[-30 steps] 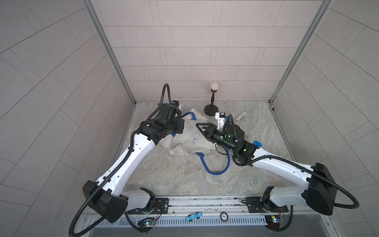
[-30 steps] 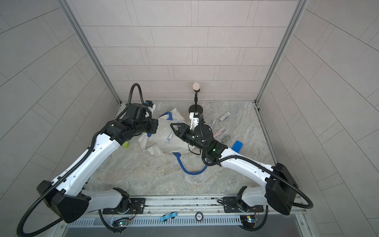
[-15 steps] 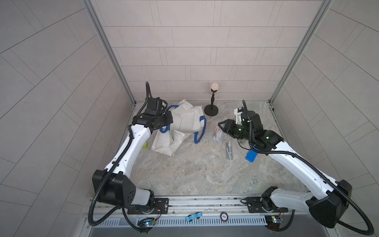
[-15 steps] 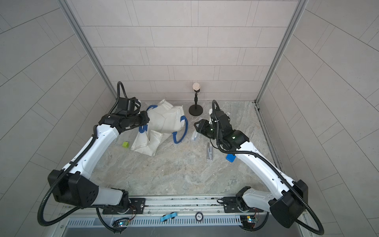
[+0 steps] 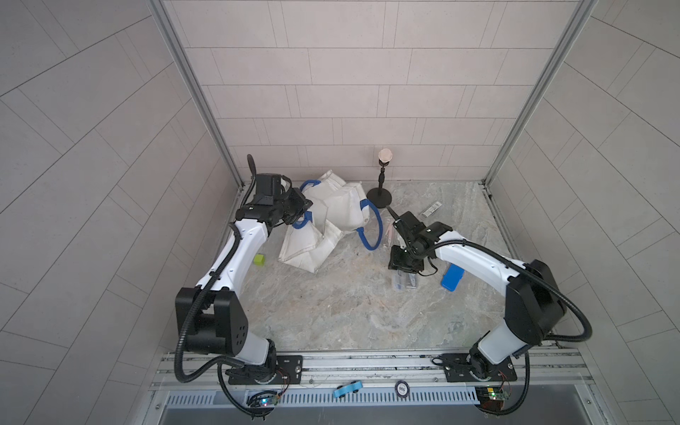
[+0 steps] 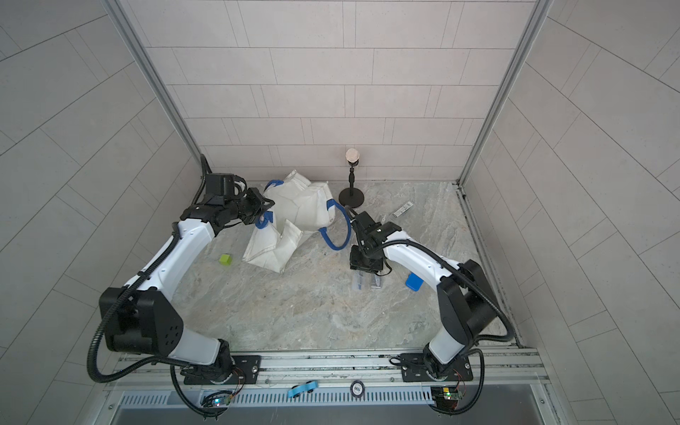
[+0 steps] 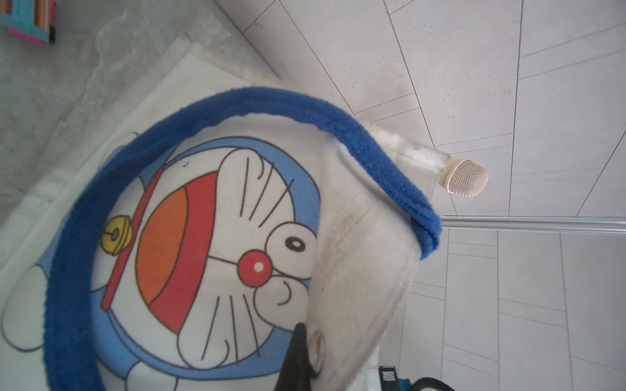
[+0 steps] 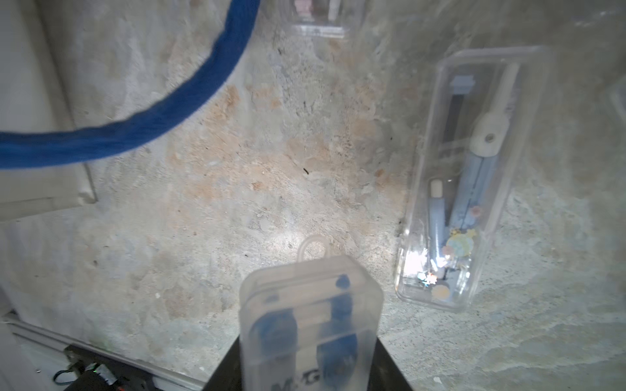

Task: Take out the compass set from the canvas bag
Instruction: Place the canvas bag at the center of the board, then reset both arms

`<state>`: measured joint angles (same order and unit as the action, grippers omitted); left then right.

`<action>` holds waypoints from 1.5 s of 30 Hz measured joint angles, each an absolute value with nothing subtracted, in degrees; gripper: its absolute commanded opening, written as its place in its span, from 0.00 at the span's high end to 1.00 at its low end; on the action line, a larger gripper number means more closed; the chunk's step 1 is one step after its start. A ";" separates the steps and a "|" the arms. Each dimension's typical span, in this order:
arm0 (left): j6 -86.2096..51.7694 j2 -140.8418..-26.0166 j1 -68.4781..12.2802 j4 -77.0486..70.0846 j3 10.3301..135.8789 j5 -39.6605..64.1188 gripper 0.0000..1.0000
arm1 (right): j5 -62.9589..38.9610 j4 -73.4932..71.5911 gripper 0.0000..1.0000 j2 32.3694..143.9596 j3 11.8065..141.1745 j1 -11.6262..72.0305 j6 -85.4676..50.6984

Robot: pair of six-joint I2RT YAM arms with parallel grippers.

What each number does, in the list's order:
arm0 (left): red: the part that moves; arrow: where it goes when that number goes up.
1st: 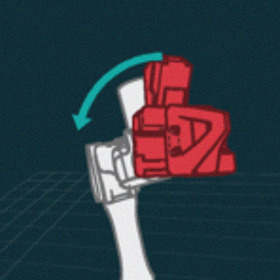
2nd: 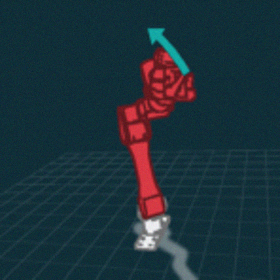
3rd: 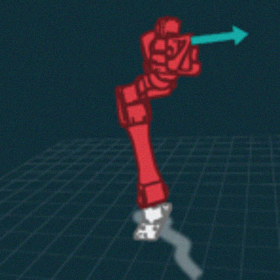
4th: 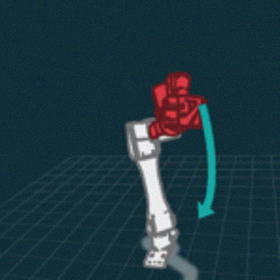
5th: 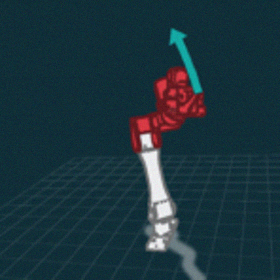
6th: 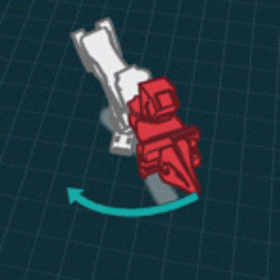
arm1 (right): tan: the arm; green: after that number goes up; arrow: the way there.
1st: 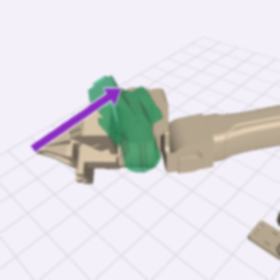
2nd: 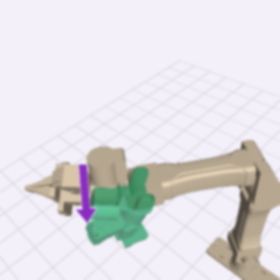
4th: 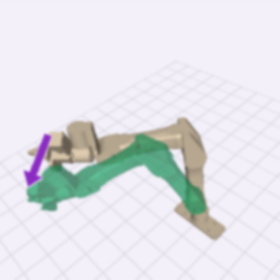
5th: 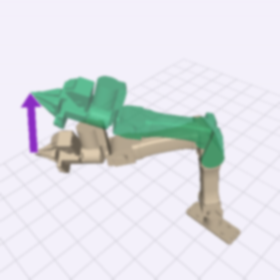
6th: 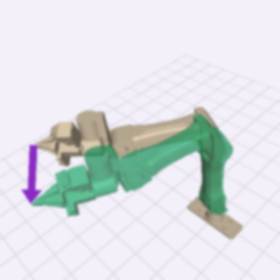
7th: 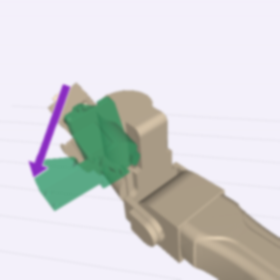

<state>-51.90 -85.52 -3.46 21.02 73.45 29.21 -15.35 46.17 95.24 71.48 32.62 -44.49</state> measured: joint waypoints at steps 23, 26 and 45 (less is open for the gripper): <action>-38.50 -77.62 1.69 38.94 72.10 15.88 0.00 | -6.83 54.52 0.00 113.65 85.69 34.83 -40.91; -35.99 -74.91 1.69 42.54 72.99 11.64 0.00 | -5.91 54.74 0.00 110.52 85.62 34.70 -40.75; -17.87 -34.06 1.69 15.53 43.72 -9.06 0.00 | 24.91 25.89 0.00 63.37 61.69 18.55 -29.91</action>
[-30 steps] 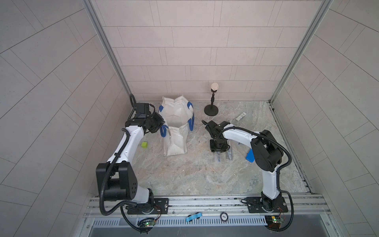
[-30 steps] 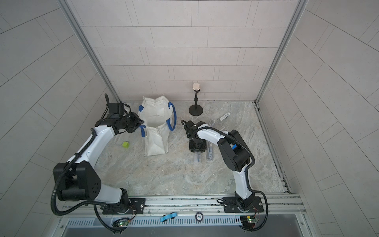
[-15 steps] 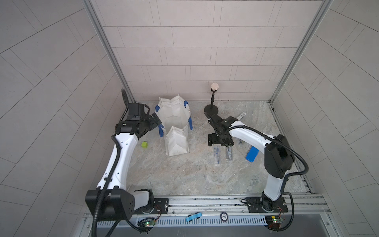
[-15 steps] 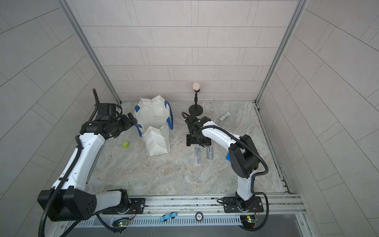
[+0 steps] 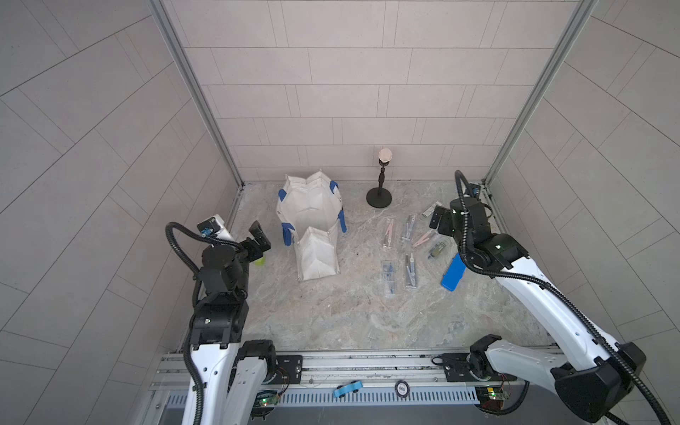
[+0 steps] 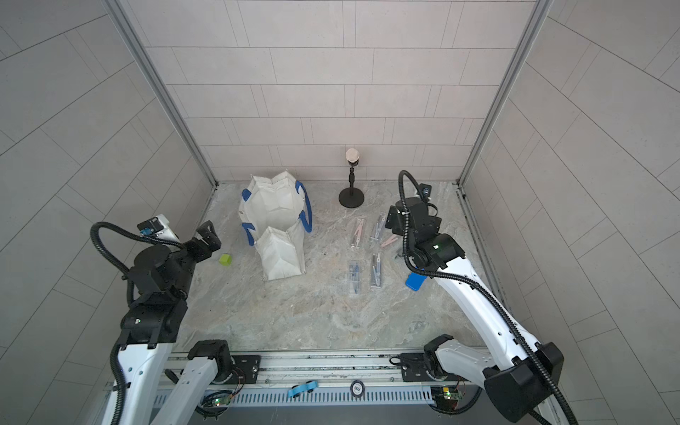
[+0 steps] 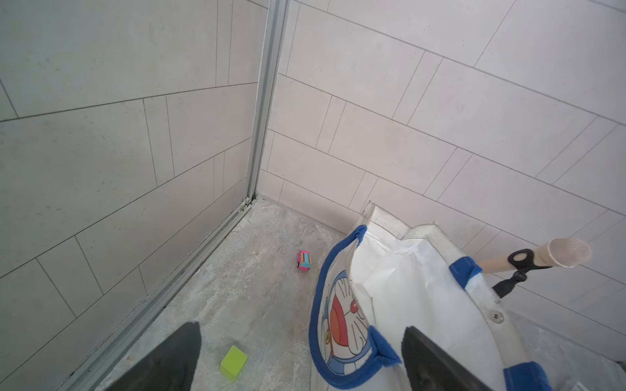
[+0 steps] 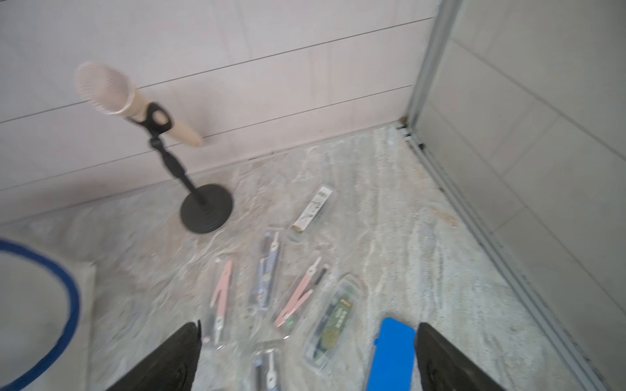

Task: Take out the compass set from the canvas bag
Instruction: Reset both arms

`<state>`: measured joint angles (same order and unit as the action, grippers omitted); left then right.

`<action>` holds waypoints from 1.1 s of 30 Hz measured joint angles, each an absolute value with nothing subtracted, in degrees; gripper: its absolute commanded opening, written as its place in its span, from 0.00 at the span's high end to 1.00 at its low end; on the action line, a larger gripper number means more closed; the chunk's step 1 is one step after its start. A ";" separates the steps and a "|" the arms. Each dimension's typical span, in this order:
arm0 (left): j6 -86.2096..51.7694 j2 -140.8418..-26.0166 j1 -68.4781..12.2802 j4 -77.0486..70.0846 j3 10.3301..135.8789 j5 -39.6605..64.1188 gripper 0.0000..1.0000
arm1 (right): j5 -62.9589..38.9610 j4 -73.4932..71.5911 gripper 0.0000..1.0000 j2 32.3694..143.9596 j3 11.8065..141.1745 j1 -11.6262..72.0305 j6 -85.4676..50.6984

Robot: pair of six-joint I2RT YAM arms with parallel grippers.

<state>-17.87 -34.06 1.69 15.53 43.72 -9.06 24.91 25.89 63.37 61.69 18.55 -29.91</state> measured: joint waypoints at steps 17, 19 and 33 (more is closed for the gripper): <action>-5.72 -62.11 1.69 -21.58 14.04 -20.18 0.00 | 27.75 -16.32 0.00 78.43 27.22 6.11 -9.82; -6.20 -67.37 1.69 -28.25 14.61 -19.09 0.00 | 25.34 -19.05 0.00 79.83 27.16 4.56 -8.12; -4.16 -90.74 -3.05 -49.82 23.20 -17.41 0.00 | 13.41 -40.99 0.00 88.68 23.44 3.33 -3.92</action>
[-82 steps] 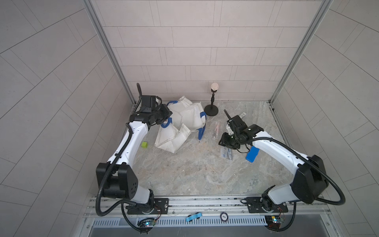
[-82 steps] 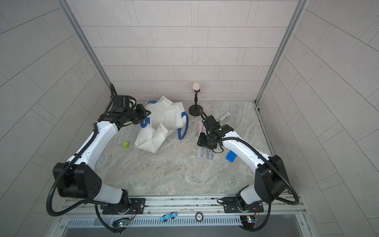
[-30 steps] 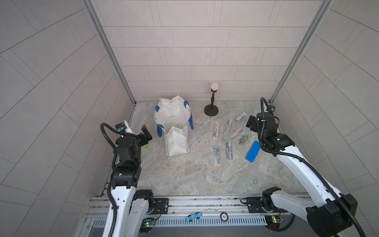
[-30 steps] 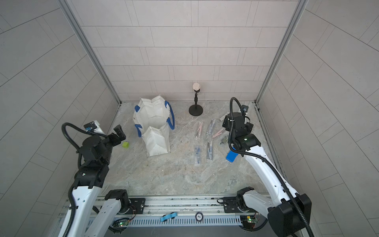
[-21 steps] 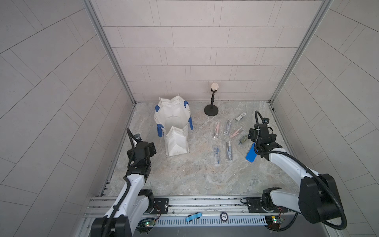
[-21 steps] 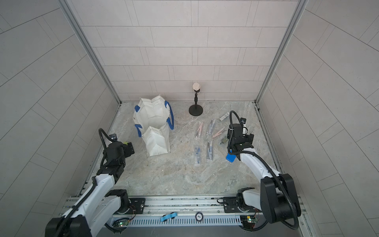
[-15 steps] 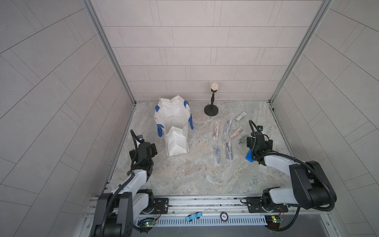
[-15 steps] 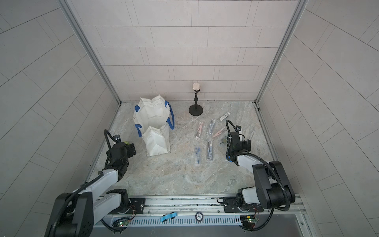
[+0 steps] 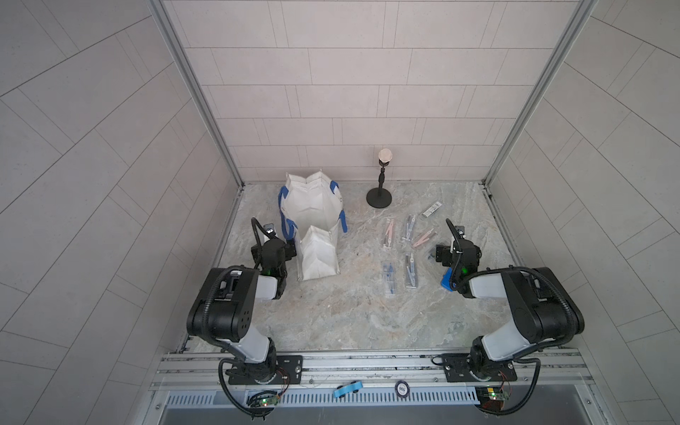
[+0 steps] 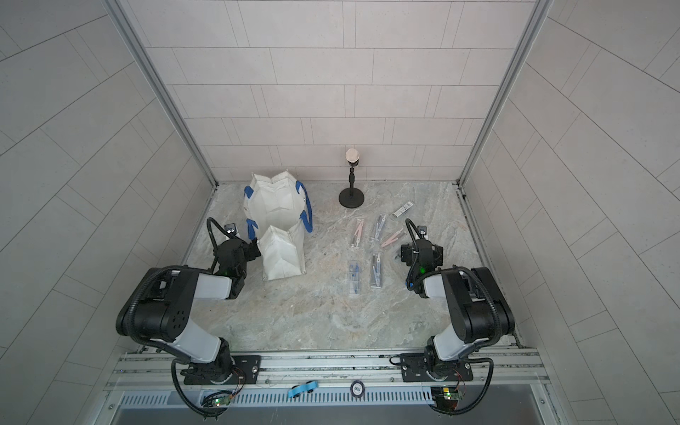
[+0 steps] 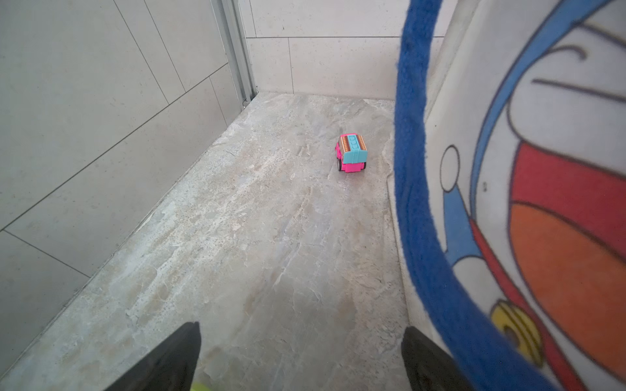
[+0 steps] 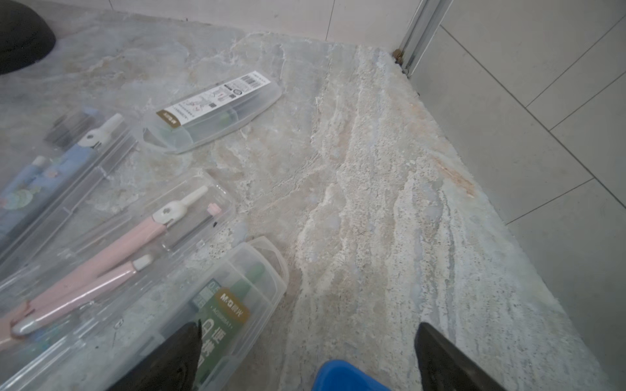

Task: Take out the compass set from the canvas bag
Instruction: Reset both arms

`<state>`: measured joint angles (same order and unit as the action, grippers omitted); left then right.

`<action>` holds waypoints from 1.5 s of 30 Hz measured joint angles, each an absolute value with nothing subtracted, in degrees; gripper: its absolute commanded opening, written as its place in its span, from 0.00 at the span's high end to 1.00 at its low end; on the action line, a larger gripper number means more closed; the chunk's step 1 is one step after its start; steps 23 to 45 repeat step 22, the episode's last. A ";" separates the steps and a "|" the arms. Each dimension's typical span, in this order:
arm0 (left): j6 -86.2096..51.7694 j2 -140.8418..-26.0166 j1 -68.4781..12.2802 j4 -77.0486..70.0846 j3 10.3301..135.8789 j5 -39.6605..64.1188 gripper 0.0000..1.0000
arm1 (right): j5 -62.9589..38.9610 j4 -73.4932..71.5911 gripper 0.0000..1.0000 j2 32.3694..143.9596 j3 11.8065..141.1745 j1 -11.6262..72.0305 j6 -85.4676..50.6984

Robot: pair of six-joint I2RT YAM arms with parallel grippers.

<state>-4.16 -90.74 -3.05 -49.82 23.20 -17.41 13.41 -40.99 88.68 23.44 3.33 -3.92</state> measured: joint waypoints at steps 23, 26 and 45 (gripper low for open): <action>-3.14 -92.99 -2.63 -50.59 23.99 -16.16 0.00 | 12.86 -41.82 0.00 87.66 24.32 3.33 -3.64; -3.14 -92.99 -2.63 -50.59 23.99 -16.16 0.00 | 12.86 -41.82 0.00 87.66 24.32 3.33 -3.64; -3.14 -92.99 -2.63 -50.59 23.99 -16.16 0.00 | 12.86 -41.82 0.00 87.66 24.32 3.33 -3.64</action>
